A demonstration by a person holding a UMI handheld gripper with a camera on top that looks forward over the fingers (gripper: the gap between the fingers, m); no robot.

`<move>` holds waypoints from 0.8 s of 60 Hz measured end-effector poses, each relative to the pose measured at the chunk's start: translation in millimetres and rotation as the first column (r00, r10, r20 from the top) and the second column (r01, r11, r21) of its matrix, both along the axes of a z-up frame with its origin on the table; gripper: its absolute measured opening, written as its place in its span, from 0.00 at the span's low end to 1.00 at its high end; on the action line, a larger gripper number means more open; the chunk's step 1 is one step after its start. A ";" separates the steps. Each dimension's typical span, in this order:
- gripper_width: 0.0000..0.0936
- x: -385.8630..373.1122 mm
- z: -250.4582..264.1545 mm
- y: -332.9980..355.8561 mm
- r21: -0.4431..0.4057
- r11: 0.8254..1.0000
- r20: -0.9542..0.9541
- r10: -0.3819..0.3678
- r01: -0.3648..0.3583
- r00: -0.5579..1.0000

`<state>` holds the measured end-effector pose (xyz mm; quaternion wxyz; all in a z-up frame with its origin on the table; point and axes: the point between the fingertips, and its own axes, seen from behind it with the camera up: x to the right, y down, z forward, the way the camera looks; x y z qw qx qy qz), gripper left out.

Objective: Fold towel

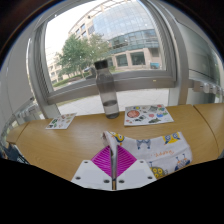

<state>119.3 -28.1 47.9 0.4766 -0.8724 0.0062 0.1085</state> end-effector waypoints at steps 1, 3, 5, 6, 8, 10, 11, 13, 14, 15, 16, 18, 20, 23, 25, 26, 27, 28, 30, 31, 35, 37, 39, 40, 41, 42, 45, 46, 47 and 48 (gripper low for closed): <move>0.03 5.9 8.9 0.7 0.010 1.000 -0.008 0.003 -0.003 1.000; 0.03 13.0 23.3 2.6 0.037 0.999 -0.007 -0.006 0.007 1.000; 0.03 25.6 37.5 3.8 0.058 0.998 -0.007 -0.014 0.015 1.000; 0.03 35.9 46.1 4.5 0.065 0.998 -0.010 -0.015 0.016 1.000; 0.03 48.7 55.9 5.2 0.078 0.997 -0.007 -0.028 0.029 1.000; 0.03 64.9 62.8 6.2 0.090 0.995 -0.002 -0.045 0.044 0.999; 0.03 74.0 64.8 6.7 0.094 0.994 0.004 -0.055 0.054 0.998; 0.03 96.4 65.7 6.8 0.098 0.993 0.020 -0.074 0.071 0.997; 0.03 105.1 64.7 9.5 0.095 0.992 0.031 -0.087 0.084 0.996; 0.03 114.8 62.2 10.6 0.092 0.991 0.041 -0.099 0.095 0.994; 0.03 124.4 59.1 11.3 0.086 0.991 0.051 -0.111 0.107 0.993; 0.03 145.2 51.0 13.4 0.073 0.988 0.067 -0.141 0.136 0.988; 0.03 169.8 38.9 12.4 0.053 0.985 0.083 -0.170 0.166 0.982; 0.10 198.1 21.2 13.4 0.015 0.978 0.102 -0.211 0.210 0.972; 0.12 217.1 7.1 13.7 -0.001 0.973 0.116 -0.229 0.230 0.967; 0.14 225.2 1.2 13.6 -0.013 0.971 0.124 -0.237 0.241 0.964; 0.17 232.5 -5.2 13.5 -0.025 0.968 0.131 -0.244 0.249 0.961; 0.20 238.8 -11.3 13.2 -0.036 0.966 0.137 -0.248 0.255 0.959; 0.28 250.6 -21.8 12.7 -0.056 0.962 0.147 -0.257 0.267 0.955; 0.33 256.6 -25.8 12.4 -0.061 0.960 0.153 -0.262 0.274 0.953; 0.54 284.0 -31.4 10.6 -0.042 0.948 0.209 -0.300 0.315 0.931; 0.58 291.7 -30.1 9.6 -0.029 0.945 0.228 -0.312 0.327 0.922; 0.62 295.2 -27.1 10.1 -0.019 0.944 0.237 -0.317 0.330 0.918; 0.63 296.8 -25.6 10.7 -0.011 0.943 0.240 -0.322 0.334 0.916; 0.65 297.5 -23.7 10.9 -0.004 0.942 0.241 -0.326 0.336 0.914; 0.66 297.4 -21.8 11.0 0.001 0.941 0.241 -0.328 0.338 0.913; 0.67 291.8 -9.7 9.7 0.018 0.944 0.236 -0.325 0.330 0.916; 0.68 289.0 -5.7 10.0 0.025 0.946 0.230 -0.320 0.323 0.919; 0.69 285.2 -1.1 10.1 0.033 0.948 0.224 -0.317 0.317 0.922; 0.70 280.7 4.4 10.4 0.042 0.949 0.217 -0.313 0.311 0.925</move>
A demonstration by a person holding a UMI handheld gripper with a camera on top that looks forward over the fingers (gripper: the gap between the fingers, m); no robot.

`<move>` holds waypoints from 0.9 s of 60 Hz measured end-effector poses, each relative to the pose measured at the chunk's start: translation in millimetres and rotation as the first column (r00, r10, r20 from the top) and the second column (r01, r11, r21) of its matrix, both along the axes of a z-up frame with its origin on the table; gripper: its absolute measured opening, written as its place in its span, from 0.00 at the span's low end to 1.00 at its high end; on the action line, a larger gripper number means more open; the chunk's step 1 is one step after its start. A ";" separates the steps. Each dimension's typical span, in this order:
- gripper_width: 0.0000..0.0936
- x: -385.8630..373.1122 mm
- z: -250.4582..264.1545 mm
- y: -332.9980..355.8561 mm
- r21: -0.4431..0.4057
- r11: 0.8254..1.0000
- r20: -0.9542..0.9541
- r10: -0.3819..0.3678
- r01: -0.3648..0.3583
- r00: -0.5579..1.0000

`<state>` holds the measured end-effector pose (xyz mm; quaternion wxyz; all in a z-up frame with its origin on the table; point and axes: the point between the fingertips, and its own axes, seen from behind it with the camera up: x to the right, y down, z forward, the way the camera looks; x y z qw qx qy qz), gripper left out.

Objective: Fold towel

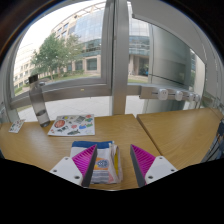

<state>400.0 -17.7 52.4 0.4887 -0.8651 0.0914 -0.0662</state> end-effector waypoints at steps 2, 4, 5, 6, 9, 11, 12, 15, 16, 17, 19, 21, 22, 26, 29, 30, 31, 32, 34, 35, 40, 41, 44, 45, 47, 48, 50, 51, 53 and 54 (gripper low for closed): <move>0.74 -9.3 13.6 -0.2 0.029 0.999 -0.002 0.014 -0.014 1.000; 0.78 -21.6 27.2 -1.6 0.053 0.998 0.000 0.029 -0.029 1.000; 0.80 -28.0 33.4 -2.3 0.063 0.997 -0.001 0.038 -0.038 0.999; 0.81 -35.3 39.7 -3.0 0.073 0.996 -0.003 0.048 -0.048 0.999; 0.82 -62.6 57.7 -5.6 0.111 0.990 -0.021 0.087 -0.084 0.996; 0.82 -83.4 68.6 -8.4 0.135 0.985 -0.040 0.117 -0.111 0.992; 0.82 -95.4 72.9 -9.3 0.149 0.981 -0.043 0.129 -0.121 0.991; 0.83 -125.0 85.6 -12.6 0.176 0.972 -0.054 0.167 -0.155 0.984; 0.83 -134.4 89.0 -14.1 0.184 0.969 -0.055 0.177 -0.164 0.983; 0.83 -143.3 91.8 -15.7 0.191 0.967 -0.054 0.185 -0.171 0.981; 0.84 -160.9 94.8 -19.5 0.199 0.962 -0.052 0.199 -0.185 0.979; 0.84 -177.0 97.0 -23.1 0.202 0.959 -0.046 0.211 -0.198 0.976; 0.85 -184.8 97.5 -25.2 0.202 0.958 -0.044 0.215 -0.203 0.976; 0.86 -218.0 94.0 -32.6 0.202 0.954 -0.040 0.233 -0.221 0.972; 0.85 -242.4 89.7 -39.6 0.192 0.953 -0.045 0.249 -0.236 0.967; 0.85 -248.4 85.9 -43.8 0.191 0.951 -0.047 0.255 -0.242 0.966; 0.86 -256.0 84.8 -47.1 0.187 0.951 -0.050 0.260 -0.247 0.964; 0.86 -263.3 83.4 -49.7 0.184 0.950 -0.052 0.265 -0.251 0.963; 0.86 -276.1 80.5 -55.2 0.177 0.949 -0.054 0.273 -0.260 0.961; 0.86 -282.0 78.4 -57.8 0.173 0.949 -0.053 0.277 -0.264 0.960; 0.86 -306.9 68.1 -72.1 0.158 0.945 -0.046 0.295 -0.285 0.954; 0.86 -311.5 66.8 -74.8 0.156 0.944 -0.044 0.299 -0.289 0.953; 0.86 -323.7 63.4 -82.2 0.150 0.941 -0.037 0.311 -0.303 0.950; 0.86 -327.4 62.3 -84.8 0.148 0.940 -0.033 0.316 -0.308 0.948; 0.86 -333.5 61.3 -88.7 0.144 0.938 -0.029 0.322 -0.315 0.946; 0.86 -336.1 60.3 -91.0 0.143 0.938 -0.028 0.324 -0.317 0.946; 0.86 -340.5 59.1 -94.6 0.141 0.937 -0.031 0.326 -0.318 0.945; 0.86 -342.7 58.8 -96.2 0.141 0.937 -0.034 0.328 -0.320 0.944; 0.86 -346.0 59.2 -98.3 0.142 0.935 -0.036 0.333 -0.325 0.942; 0.86 -347.4 59.1 -99.8 0.142 0.935 -0.037 0.333 -0.325 0.942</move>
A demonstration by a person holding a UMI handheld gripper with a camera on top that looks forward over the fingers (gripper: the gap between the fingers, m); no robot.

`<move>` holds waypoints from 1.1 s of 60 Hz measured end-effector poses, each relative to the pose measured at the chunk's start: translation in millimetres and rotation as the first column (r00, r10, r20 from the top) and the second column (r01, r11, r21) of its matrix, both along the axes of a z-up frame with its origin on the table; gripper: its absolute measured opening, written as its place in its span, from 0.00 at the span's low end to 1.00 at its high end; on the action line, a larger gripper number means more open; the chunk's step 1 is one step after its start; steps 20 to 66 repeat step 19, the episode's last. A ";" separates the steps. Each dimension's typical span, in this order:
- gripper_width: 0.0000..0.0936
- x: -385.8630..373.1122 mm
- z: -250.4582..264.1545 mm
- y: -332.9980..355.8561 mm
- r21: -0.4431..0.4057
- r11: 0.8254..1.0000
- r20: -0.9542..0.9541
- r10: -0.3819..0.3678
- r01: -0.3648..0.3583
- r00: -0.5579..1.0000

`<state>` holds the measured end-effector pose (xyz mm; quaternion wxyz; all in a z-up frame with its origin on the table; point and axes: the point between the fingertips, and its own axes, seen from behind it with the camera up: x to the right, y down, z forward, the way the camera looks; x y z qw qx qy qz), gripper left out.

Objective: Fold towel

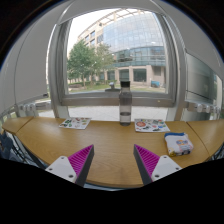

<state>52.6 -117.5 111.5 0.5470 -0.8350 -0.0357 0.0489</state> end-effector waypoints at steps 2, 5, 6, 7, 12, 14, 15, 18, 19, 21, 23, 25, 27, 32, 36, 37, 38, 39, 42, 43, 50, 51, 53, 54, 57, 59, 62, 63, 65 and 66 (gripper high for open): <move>0.86 -1.6 -0.5 -1.2 -0.001 1.000 0.001 0.000 0.000 1.000; 0.86 -3.4 0.5 -3.7 0.006 1.000 0.004 0.000 0.000 1.000; 0.86 -3.4 0.4 -4.5 0.007 1.000 0.007 -0.002 0.002 1.000; 0.86 -3.3 0.1 -5.2 0.007 1.000 0.010 -0.003 0.003 1.000; 0.86 -2.3 -0.3 -6.4 0.010 1.000 0.017 -0.005 0.005 1.000; 0.86 -2.9 -1.7 -7.5 0.008 1.000 0.017 -0.007 0.007 1.000; 0.86 -3.1 -2.2 -8.1 0.007 1.000 0.017 -0.008 0.007 1.000; 0.86 -4.7 -3.2 -9.2 0.006 1.000 0.012 -0.007 0.007 1.000; 0.86 -5.3 -3.5 -9.6 0.005 1.000 0.010 -0.007 0.007 1.000; 0.86 -5.3 -3.5 -9.6 0.005 1.000 0.010 -0.007 0.007 1.000; 0.86 -5.3 -3.5 -9.6 0.005 1.000 0.010 -0.007 0.007 1.000; 0.86 -5.3 -3.5 -9.6 0.005 1.000 0.010 -0.007 0.007 1.000; 0.86 -5.3 -3.5 -9.6 0.005 1.000 0.010 -0.007 0.007 1.000; 0.86 -5.3 -3.5 -9.6 0.005 1.000 0.010 -0.007 0.007 1.000; 0.86 -5.3 -3.5 -9.6 0.005 1.000 0.010 -0.007 0.007 1.000; 0.86 -5.3 -3.5 -9.6 0.005 1.000 0.010 -0.007 0.007 1.000; 0.86 -5.3 -3.5 -9.6 0.005 1.000 0.010 -0.007 0.007 1.000; 0.86 -5.3 -3.5 -9.6 0.005 1.000 0.010 -0.007 0.007 1.000; 0.86 -5.3 -3.5 -9.6 0.005 1.000 0.010 -0.007 0.007 1.000; 0.86 -5.3 -3.5 -9.6 0.005 1.000 0.010 -0.007 0.007 1.000; 0.86 -5.3 -3.5 -9.6 0.005 1.000 0.010 -0.007 0.007 1.000; 0.86 -5.3 -3.5 -9.6 0.005 1.000 0.010 -0.007 0.007 1.000; 0.86 -5.3 -3.5 -9.6 0.005 1.000 0.010 -0.007 0.007 1.000; 0.86 -5.3 -3.5 -9.6 0.005 1.000 0.010 -0.007 0.007 1.000; 0.86 -5.3 -3.5 -9.6 0.005 1.000 0.010 -0.007 0.007 1.000; 0.86 -5.3 -3.5 -9.6 0.005 1.000 0.010 -0.007 0.007 1.000; 0.86 -5.3 -3.5 -9.6 0.005 1.000 0.010 -0.007 0.007 1.000; 0.86 -5.3 -3.5 -9.6 0.005 1.000 0.010 -0.007 0.007 1.000; 0.86 -5.3 -3.5 -9.6 0.005 1.000 0.010 -0.007 0.007 1.000; 0.86 -5.3 -3.5 -9.6 0.005 1.000 0.010 -0.007 0.007 1.000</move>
